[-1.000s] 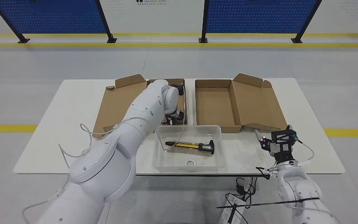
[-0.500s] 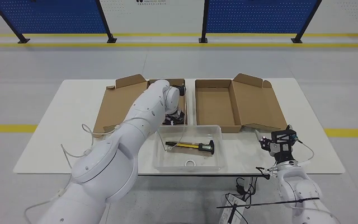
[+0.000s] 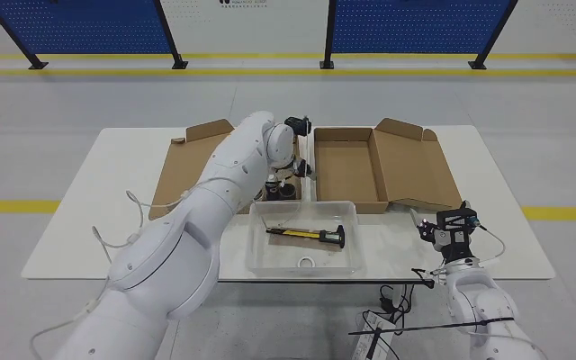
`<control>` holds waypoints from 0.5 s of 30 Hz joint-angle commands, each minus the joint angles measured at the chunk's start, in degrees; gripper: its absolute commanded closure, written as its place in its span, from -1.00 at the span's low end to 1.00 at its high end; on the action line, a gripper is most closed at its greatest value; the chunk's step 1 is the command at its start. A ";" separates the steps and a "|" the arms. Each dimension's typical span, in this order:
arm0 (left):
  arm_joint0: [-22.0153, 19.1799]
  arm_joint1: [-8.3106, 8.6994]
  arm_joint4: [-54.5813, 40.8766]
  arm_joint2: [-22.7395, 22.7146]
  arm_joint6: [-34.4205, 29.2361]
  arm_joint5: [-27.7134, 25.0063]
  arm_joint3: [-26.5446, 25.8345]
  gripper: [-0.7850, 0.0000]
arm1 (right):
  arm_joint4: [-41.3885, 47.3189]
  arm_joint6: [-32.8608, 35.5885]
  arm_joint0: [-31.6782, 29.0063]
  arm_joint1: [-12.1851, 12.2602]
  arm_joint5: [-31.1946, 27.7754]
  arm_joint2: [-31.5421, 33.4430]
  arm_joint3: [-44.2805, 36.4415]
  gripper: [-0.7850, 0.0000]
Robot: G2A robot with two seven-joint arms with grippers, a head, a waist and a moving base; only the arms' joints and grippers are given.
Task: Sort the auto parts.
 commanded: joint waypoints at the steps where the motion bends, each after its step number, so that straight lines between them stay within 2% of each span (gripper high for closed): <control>1: -0.18 0.52 -0.26 -0.79 0.74 -1.17 -1.57 -1.00 | 0.00 0.00 0.00 0.00 0.00 0.00 0.00 -1.00; 5: 0.17 2.21 1.54 -2.12 2.81 -2.70 -5.92 -1.00 | 0.00 0.00 0.00 0.00 0.00 0.00 0.00 -1.00; 9: 1.99 4.74 5.40 -3.83 4.34 -1.68 -12.81 -1.00 | 0.00 0.00 0.00 0.00 0.00 0.00 0.00 -1.00; 12: 4.80 7.26 9.11 -6.04 4.32 0.21 -20.85 -1.00 | 0.00 0.00 0.00 0.00 0.00 0.00 0.00 -1.00; 15: 9.42 10.28 13.45 -9.64 2.73 3.19 -31.74 -1.00 | 0.00 0.00 0.00 0.00 0.00 0.00 0.00 -1.00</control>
